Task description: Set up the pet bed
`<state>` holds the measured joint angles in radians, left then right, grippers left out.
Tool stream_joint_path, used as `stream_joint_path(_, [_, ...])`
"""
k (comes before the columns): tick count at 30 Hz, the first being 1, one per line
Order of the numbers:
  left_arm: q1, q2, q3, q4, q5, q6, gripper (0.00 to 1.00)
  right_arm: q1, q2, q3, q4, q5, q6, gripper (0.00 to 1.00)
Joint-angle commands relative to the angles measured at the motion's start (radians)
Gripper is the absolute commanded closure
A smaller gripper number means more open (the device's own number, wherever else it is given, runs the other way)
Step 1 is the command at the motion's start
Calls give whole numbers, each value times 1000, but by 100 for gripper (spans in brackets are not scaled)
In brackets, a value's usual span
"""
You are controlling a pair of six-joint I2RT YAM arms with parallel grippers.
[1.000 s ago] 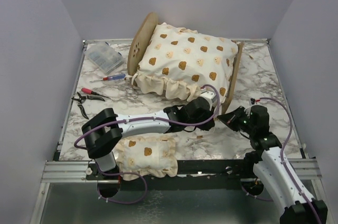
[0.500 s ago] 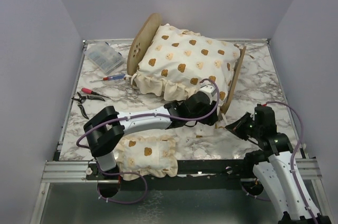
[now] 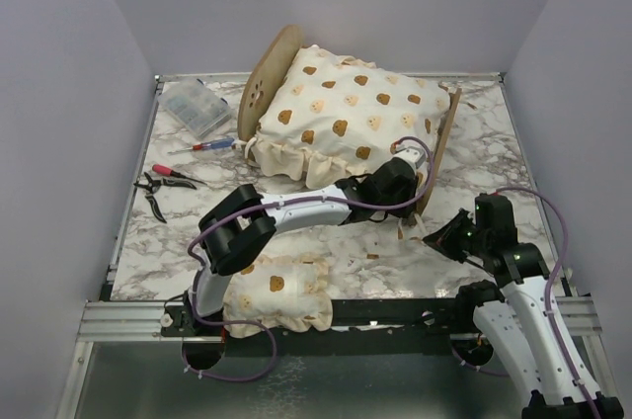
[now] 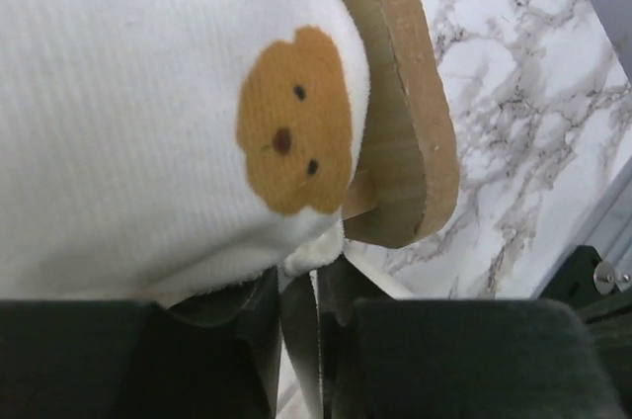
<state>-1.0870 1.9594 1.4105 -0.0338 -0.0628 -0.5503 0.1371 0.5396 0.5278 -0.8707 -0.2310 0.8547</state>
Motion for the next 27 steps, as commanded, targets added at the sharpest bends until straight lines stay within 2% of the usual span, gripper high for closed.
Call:
stream_joint_path(1, [50,66,130,-1,-29,70,84,1,17,-4,-15,11,-24,99])
stream_joint_path(7, [96,148,258,-19,-4,96,86,1,72,-46,44,15,-20,99])
stream_joint_path(10, [98,130,239,-23,24,82,79,1,82,-55,72,27,-10,99])
stream_joint_path(18, [59,-42,24,-23,94,-6,52,1,77,-63,87,25,-6,99])
stream_joint_path(23, [20,-190,-154,-3,41,-78,51,1,59,-76,107,6,10,99])
stream_joint_path(27, [-28,-289,-288,102,35,-152,51,1,31,-110,171,-5,89,99])
